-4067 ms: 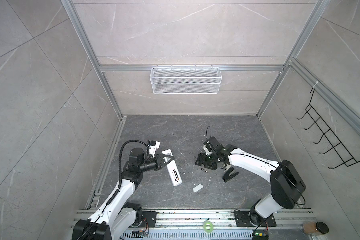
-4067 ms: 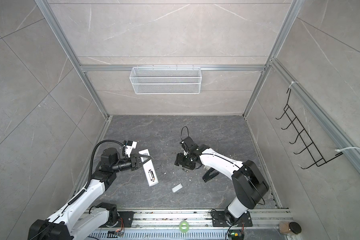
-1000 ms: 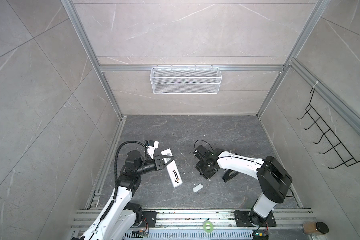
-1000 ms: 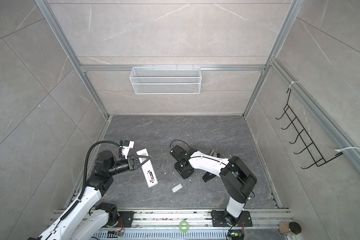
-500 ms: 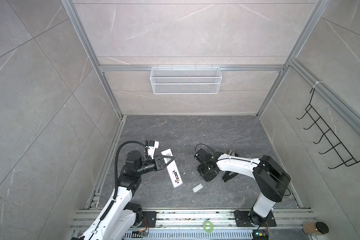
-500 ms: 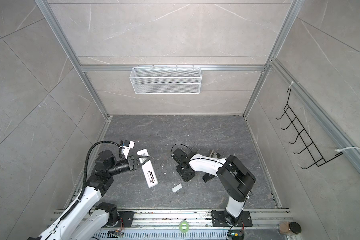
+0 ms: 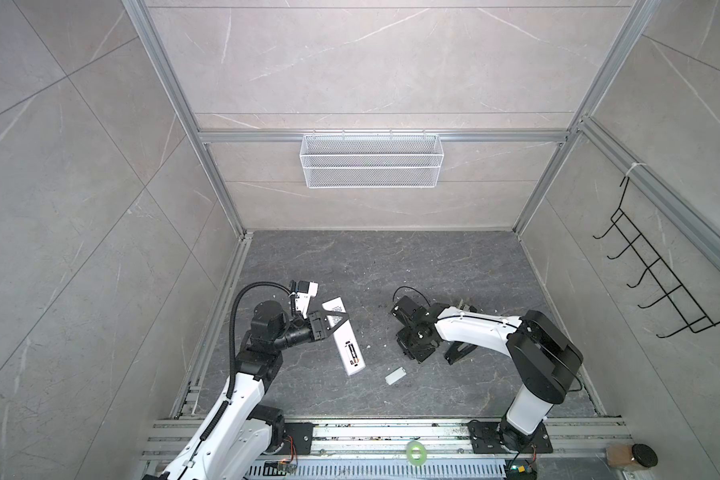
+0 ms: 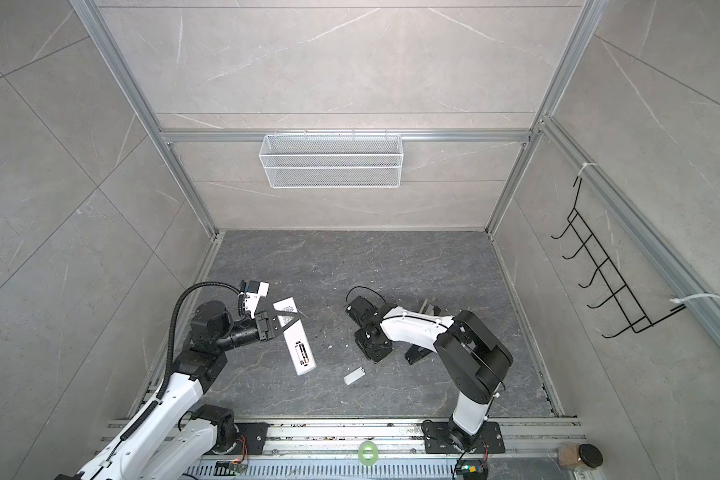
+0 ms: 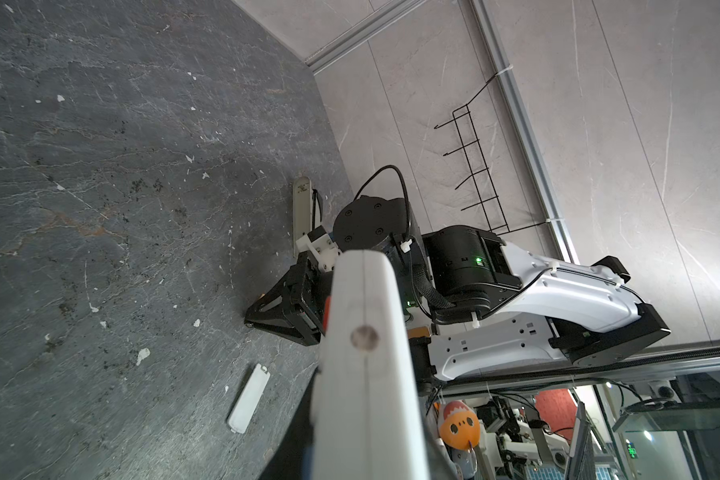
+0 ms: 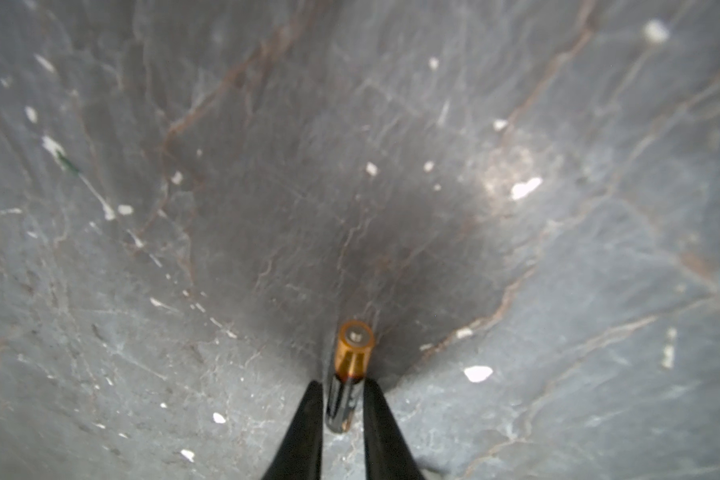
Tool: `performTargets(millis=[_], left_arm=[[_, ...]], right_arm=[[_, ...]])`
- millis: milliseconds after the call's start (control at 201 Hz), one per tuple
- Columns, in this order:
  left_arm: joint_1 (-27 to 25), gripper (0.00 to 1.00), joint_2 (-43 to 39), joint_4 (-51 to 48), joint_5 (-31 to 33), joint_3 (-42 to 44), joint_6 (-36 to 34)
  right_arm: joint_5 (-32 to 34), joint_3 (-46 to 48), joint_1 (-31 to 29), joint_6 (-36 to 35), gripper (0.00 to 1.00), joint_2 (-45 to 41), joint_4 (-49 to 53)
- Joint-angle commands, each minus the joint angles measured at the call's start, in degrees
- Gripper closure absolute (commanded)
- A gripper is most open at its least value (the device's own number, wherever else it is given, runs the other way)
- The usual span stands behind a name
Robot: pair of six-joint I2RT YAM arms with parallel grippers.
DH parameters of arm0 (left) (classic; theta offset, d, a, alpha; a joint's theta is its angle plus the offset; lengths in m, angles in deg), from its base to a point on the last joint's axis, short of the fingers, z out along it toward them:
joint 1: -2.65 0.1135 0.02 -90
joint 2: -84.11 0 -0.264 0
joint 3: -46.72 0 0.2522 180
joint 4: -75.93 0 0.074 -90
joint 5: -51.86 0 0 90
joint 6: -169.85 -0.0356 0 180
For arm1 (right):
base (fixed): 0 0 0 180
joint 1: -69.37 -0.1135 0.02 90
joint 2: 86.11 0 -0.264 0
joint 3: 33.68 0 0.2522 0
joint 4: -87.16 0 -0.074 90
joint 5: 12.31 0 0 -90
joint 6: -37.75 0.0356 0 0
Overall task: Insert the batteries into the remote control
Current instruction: 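Close the right gripper on the AA battery, holding it upright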
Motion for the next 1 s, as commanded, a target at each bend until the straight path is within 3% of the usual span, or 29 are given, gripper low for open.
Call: performTargets(millis=[0, 174, 398, 622, 792, 996], left_arm=[[-0.26, 1.0, -1.07, 1.79, -0.79, -0.7, -1.27], [-0.3, 1.0, -0.83, 1.9, -0.75, -0.64, -1.19], [-0.31, 1.0, 0.11, 2.08, -0.66, -0.65, -1.1], [-0.31, 1.0, 0.8, 1.38, -0.21, -1.22, -1.58], [-0.3, 1.0, 0.59, -1.4, 1.05, -1.81, -3.26], [-0.29, 1.0, 0.95, -3.35, 1.69, -2.53, -4.35]], right_arm=[[0.87, 0.54, 0.47, -6.15, 0.83, 4.33, 5.58], [0.36, -2.66, 0.64, -14.74, 0.89, 4.59, 10.96], [1.05, -8.3, 1.09, -34.61, 0.98, 5.69, 15.78], [2.58, -12.36, 1.17, -53.87, 1.0, 9.0, 18.29], [0.52, -11.84, 1.27, -61.43, 1.0, 9.06, 16.04], [-0.5, -10.72, 1.36, -63.57, 0.95, 8.45, 15.83]])
